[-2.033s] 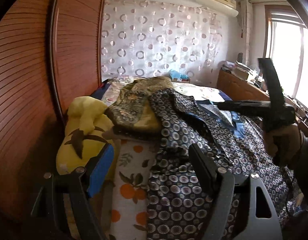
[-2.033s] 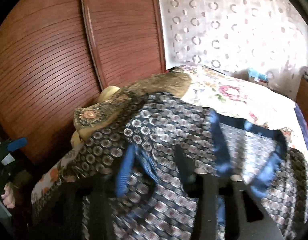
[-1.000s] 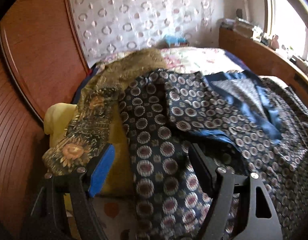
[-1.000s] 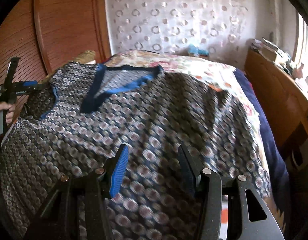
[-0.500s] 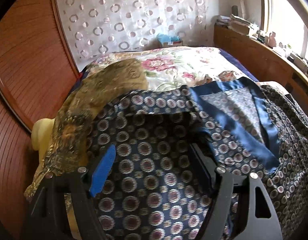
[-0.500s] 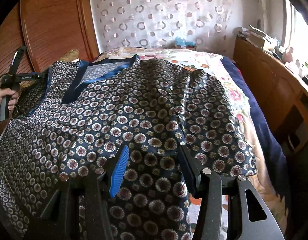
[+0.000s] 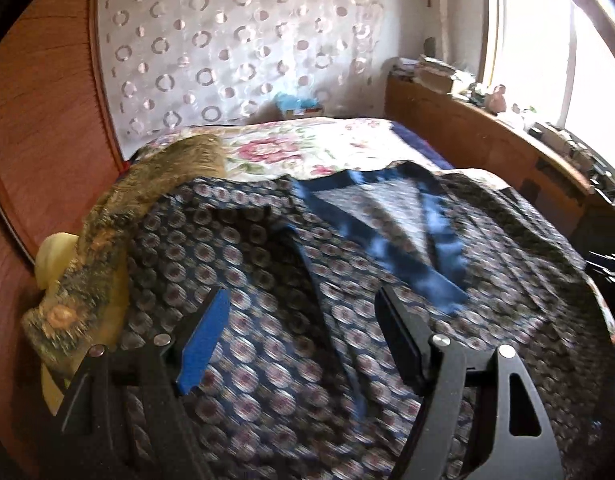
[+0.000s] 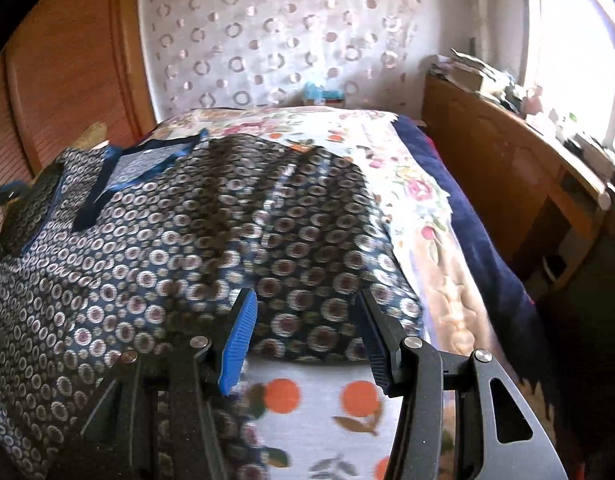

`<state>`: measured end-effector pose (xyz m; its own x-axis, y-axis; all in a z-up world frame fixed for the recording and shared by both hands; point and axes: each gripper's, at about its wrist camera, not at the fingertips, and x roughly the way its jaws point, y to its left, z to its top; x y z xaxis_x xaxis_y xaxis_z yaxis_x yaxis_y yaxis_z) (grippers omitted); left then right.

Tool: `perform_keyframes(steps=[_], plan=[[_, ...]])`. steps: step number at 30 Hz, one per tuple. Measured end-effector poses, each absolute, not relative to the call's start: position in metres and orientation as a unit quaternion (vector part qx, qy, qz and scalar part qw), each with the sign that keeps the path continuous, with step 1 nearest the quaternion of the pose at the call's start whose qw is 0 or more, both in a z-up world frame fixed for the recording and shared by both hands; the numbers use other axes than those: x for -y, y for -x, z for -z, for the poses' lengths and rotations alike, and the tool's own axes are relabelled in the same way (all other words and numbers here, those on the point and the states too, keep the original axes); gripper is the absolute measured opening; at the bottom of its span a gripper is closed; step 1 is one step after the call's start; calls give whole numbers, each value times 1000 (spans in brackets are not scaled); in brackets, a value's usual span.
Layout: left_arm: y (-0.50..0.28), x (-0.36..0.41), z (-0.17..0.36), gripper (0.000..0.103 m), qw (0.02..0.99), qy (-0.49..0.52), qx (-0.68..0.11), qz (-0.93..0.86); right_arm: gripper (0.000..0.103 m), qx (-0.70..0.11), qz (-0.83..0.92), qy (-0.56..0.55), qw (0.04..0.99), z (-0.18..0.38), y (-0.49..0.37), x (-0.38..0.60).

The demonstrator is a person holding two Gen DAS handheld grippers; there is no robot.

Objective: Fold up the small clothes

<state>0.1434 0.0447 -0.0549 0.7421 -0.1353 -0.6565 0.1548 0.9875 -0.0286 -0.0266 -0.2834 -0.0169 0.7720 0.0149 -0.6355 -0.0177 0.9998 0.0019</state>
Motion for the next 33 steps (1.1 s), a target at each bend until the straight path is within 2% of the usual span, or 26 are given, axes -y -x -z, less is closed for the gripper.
perform_keyframes(steps=[15,21,23,28,33], plan=[[-128,4,103,76,896,-60,-420,129,53,-380,8,-45,924,19,30,330],[-129,9,110,78,890,-68,-431,131,38,-382,-2,-50,923,21,28,335],[-129,10,111,80,889,-68,-433,133,27,-382,-1,-47,923,21,26,335],[-132,14,113,88,887,-70,-436,135,9,-378,12,-1,926,21,23,326],[-133,15,115,90,886,-72,-437,137,6,-344,-21,-4,939,4,27,313]])
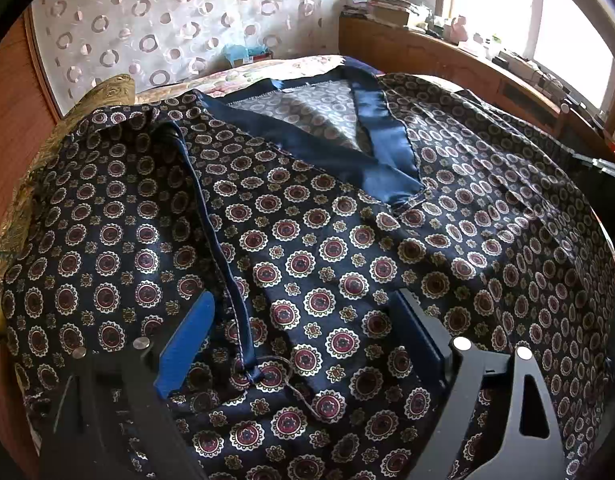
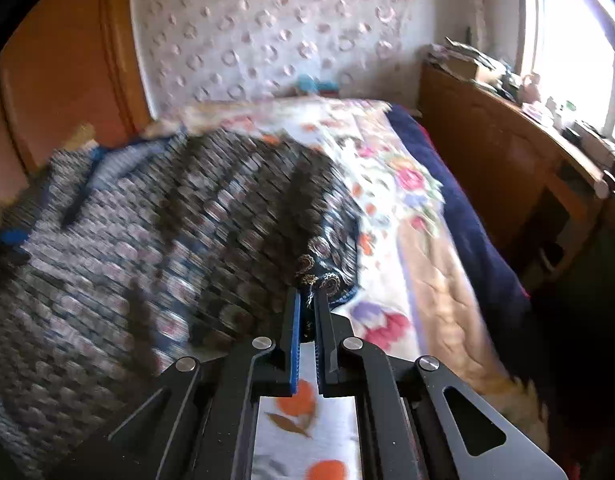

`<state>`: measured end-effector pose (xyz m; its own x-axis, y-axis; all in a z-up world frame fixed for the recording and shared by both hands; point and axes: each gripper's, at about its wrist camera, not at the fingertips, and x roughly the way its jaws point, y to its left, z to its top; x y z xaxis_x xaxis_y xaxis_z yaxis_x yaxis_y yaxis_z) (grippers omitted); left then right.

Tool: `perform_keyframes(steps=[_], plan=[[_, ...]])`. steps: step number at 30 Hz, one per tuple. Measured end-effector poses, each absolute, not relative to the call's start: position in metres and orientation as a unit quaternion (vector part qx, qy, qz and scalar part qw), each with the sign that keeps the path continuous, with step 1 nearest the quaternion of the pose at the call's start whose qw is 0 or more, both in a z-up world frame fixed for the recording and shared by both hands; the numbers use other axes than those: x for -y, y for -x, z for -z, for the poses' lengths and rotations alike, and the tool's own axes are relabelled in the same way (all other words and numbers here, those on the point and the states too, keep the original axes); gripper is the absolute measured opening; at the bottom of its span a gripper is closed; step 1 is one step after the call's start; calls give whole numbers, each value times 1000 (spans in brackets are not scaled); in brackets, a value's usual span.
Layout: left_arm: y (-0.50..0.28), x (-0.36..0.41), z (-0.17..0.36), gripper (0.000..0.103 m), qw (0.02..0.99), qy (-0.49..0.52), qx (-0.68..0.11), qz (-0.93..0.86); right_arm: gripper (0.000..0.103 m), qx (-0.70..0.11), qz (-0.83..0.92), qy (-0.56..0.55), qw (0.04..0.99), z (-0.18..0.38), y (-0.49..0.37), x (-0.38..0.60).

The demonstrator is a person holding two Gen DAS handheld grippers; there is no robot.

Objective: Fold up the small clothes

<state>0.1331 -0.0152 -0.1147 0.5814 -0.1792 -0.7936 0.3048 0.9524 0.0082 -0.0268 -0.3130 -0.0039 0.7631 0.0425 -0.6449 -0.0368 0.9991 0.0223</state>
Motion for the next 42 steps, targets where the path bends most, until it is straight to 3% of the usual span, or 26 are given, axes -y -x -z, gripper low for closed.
perform_keyframes(steps=[7,11,14,21,24,26,28,34,42], plan=[[-133,14,115,91,886,-72,-437,137,6,-303,-90,22,948,-22,26,259],[-133,14,115,92,886,-71,-437,137,6,-323,-119,45,938,-6,16,227],[-135,16,118,103,883,-73,-444,133,6,-351,-124,58,926,14,7,212],[-136,15,119,103,884,-69,-444,125,6,-370,-124,39,920,26,-6,214],[-133,14,118,103,885,-70,-444,124,19,-367,-123,41,921,20,2,210],[-130,14,118,103,885,-72,-443,122,33,-361,-115,40,925,14,8,213],[-125,11,115,103,889,-68,-437,121,37,-350,-111,34,930,5,15,218],[-104,2,92,102,903,-25,-405,141,44,-313,-78,8,947,-18,28,246],[-63,1,55,102,927,-5,-346,145,44,-340,-49,-28,939,-3,1,272]])
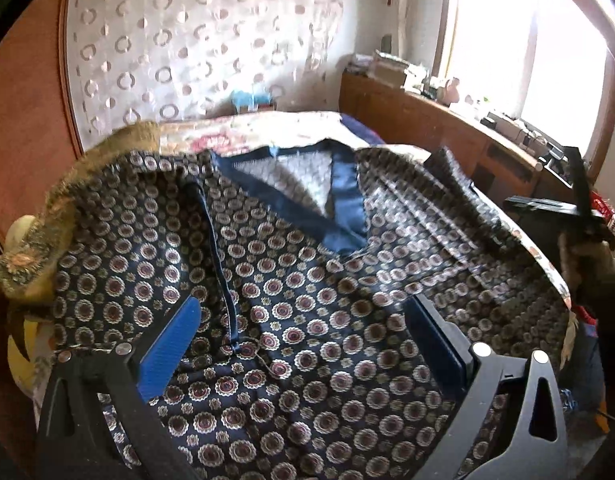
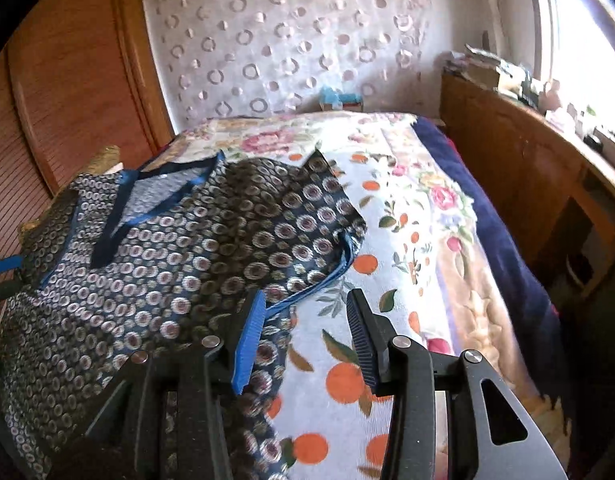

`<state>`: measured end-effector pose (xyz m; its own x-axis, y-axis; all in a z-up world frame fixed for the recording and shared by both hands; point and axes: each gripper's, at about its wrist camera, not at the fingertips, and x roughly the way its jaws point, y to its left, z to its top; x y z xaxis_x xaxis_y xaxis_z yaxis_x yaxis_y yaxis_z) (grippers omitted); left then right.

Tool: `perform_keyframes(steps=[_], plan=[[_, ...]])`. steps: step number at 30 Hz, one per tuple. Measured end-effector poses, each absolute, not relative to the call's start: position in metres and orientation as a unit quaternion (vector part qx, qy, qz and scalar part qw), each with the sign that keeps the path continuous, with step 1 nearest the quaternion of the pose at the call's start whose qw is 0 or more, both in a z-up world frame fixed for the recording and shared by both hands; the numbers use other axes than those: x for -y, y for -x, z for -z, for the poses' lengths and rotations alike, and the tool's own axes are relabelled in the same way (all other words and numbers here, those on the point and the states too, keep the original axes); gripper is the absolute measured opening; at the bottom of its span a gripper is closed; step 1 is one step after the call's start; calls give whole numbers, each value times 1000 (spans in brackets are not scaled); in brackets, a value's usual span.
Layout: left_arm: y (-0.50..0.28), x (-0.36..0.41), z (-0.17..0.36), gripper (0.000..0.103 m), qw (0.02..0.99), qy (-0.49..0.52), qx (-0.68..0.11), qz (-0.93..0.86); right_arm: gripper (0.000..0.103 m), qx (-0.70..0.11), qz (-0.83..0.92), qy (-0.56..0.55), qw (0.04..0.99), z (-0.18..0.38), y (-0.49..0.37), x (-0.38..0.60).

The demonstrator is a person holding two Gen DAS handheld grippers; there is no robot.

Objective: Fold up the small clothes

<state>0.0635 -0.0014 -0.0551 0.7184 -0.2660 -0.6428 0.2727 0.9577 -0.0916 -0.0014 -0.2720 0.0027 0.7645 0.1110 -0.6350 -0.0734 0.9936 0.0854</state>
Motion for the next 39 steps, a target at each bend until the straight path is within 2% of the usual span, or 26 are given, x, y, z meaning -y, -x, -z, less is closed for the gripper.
perform_keyframes(steps=[12,15,16,17,20,37,39], plan=[[-45,5,42,102,934,0,-324,148,42,-393,-68,-53,915,14,-65,281],[-44,6,46,102,933,2,-328,148,27,-392,-57,-24,918,16,-71,274],[-44,6,47,102,933,1,-329,148,16,-391,-56,-18,918,17,-72,271],[-43,6,48,103,932,1,-330,148,10,-391,-57,-16,919,18,-73,270],[-43,5,52,103,930,4,-336,148,4,-384,-58,-14,921,17,-74,266],[-43,0,56,102,929,12,-339,146,2,-336,-160,5,928,-14,-63,197],[-43,0,57,103,929,13,-339,146,6,-328,-162,9,931,-17,-60,197]])
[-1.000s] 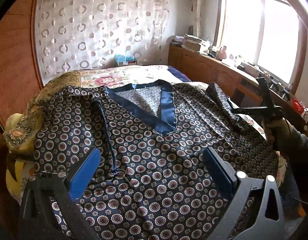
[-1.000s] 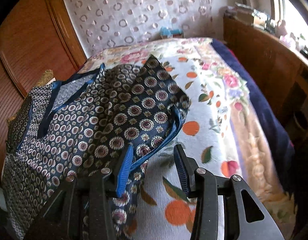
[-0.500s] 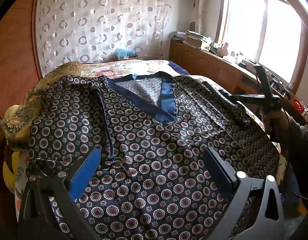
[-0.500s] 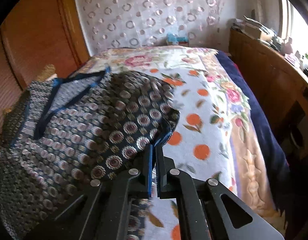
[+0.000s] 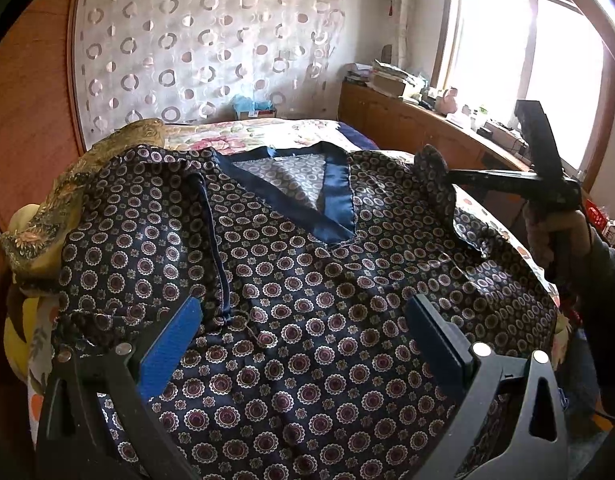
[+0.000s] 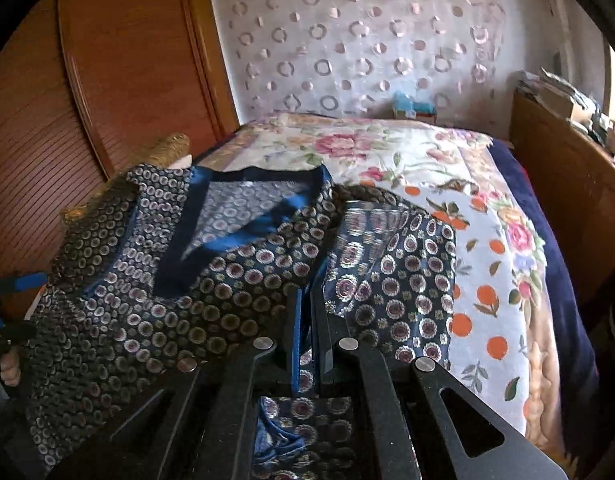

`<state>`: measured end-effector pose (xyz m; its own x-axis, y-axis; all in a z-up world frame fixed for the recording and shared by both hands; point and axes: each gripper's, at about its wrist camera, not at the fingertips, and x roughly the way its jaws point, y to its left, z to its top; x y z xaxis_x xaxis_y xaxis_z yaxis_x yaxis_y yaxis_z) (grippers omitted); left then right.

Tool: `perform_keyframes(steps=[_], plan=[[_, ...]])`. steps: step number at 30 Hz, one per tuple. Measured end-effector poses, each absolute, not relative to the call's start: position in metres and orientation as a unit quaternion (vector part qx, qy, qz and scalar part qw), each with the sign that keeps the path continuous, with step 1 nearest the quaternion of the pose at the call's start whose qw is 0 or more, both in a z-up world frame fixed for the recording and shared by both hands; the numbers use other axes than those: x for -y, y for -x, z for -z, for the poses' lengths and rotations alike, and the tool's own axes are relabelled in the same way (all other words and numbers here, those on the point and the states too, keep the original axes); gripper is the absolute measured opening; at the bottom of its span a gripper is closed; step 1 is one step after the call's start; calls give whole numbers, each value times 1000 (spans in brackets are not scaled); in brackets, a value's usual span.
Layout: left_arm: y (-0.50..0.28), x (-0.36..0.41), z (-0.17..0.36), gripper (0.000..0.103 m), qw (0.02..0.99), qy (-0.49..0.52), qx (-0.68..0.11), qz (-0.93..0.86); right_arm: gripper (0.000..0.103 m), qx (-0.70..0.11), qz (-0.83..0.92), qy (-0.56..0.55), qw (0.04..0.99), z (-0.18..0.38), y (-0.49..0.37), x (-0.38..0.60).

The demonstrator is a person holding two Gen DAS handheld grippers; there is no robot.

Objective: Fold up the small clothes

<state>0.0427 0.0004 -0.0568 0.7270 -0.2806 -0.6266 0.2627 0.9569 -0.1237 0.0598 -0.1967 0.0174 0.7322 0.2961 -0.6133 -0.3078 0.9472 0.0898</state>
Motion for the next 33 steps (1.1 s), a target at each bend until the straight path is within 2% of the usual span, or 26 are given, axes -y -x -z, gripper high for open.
perform_keyframes(steps=[1,2,4,14,19,23,33], plan=[[-43,0,57,103,929,13,-339,146,15,-326,-158,11,932,-18,-58,199],[-43,-1,57,102,930,13,-339,145,31,-325,-147,14,934,-19,-58,202],[-43,-3,56,102,930,15,-338,142,40,-323,-136,12,937,-18,-57,208],[-54,-34,47,103,942,27,-317,107,41,-394,-71,23,916,35,-85,237],[-70,-61,44,102,946,19,-314,80,43,-390,-71,21,918,40,-89,241],[-94,-89,43,95,945,15,-320,60,52,-392,-68,40,917,43,-86,235],[-160,-154,59,72,929,54,-365,11,58,-392,-61,43,917,42,-85,236]])
